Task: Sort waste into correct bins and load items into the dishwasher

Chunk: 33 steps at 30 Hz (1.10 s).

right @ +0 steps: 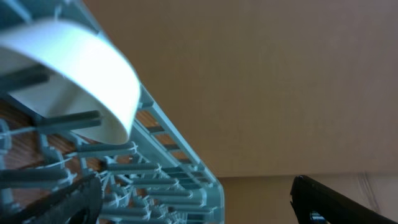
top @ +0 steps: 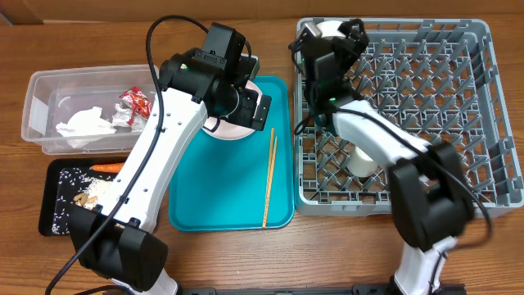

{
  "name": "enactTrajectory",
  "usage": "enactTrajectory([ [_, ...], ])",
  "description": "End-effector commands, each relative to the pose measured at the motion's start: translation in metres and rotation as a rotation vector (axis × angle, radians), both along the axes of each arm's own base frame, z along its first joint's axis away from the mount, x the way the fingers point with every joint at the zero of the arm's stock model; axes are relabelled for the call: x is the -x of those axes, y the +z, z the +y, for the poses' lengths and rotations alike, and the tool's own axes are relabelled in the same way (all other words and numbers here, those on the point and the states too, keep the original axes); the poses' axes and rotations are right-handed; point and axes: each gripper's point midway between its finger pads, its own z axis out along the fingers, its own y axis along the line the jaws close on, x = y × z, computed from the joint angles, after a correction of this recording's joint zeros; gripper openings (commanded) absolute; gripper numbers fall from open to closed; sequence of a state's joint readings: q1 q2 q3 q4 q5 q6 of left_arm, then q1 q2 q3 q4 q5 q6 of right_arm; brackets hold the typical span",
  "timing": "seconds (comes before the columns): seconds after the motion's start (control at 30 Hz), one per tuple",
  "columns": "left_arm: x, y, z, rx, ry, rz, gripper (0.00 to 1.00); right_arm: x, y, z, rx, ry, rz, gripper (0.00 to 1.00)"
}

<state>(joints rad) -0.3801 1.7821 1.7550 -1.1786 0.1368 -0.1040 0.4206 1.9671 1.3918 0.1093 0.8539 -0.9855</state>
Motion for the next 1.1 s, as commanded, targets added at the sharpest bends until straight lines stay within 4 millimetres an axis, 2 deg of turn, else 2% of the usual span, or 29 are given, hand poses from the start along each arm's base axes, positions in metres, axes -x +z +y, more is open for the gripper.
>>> enactTrajectory([
  [0.0,-0.002,0.014,-0.001,0.005,-0.004,-0.041,1.00,0.013,0.059,0.009,-0.267,0.045,-0.143,1.00],
  [0.07,-0.002,0.014,-0.001,0.005,-0.004,-0.041,1.00,0.019,0.076,0.006,-0.390,0.046,-0.188,1.00],
  [0.13,-0.002,0.014,-0.001,0.005,-0.004,-0.041,1.00,0.022,0.082,0.006,-0.499,0.062,-0.197,1.00],
  [0.2,-0.002,0.014,-0.001,0.005,-0.004,-0.041,1.00,0.024,0.075,0.010,-0.576,0.095,-0.152,1.00],
  [0.37,-0.002,0.014,-0.001,0.005,-0.004,-0.041,1.00,0.025,0.044,0.024,-0.723,0.185,0.004,1.00],
  [0.47,-0.002,0.014,-0.001,0.005,-0.004,-0.041,1.00,0.022,0.042,0.018,-0.843,0.172,0.017,0.98],
  [0.53,-0.003,0.014,-0.001,0.005,-0.004,-0.041,1.00,0.023,0.044,0.013,-0.896,0.160,0.046,0.91],
  [0.63,-0.002,0.014,-0.001,0.005,-0.004,-0.041,1.00,0.026,0.058,0.009,-0.959,0.133,0.083,0.88],
  [0.8,-0.002,0.014,-0.001,0.005,-0.004,-0.041,1.00,0.027,0.103,0.012,-1.054,0.117,0.054,0.77],
  [0.87,-0.002,0.014,-0.001,0.005,-0.004,-0.041,1.00,0.027,0.121,0.022,-1.109,0.155,0.062,0.67],
  [0.9,-0.002,0.014,-0.001,0.005,-0.004,-0.041,1.00,0.025,0.128,0.026,-1.139,0.167,0.061,0.57],
  [0.97,-0.003,0.014,-0.001,0.005,-0.004,-0.041,1.00,0.021,0.138,0.030,-1.175,0.183,0.049,0.27],
  [1.0,-0.003,0.014,-0.001,0.005,-0.004,-0.041,1.00,0.017,0.143,0.033,-1.194,0.192,0.040,0.15],
  [1.07,-0.002,0.014,-0.001,0.005,-0.004,-0.041,1.00,0.010,0.147,0.037,-1.213,0.202,0.028,0.04],
])
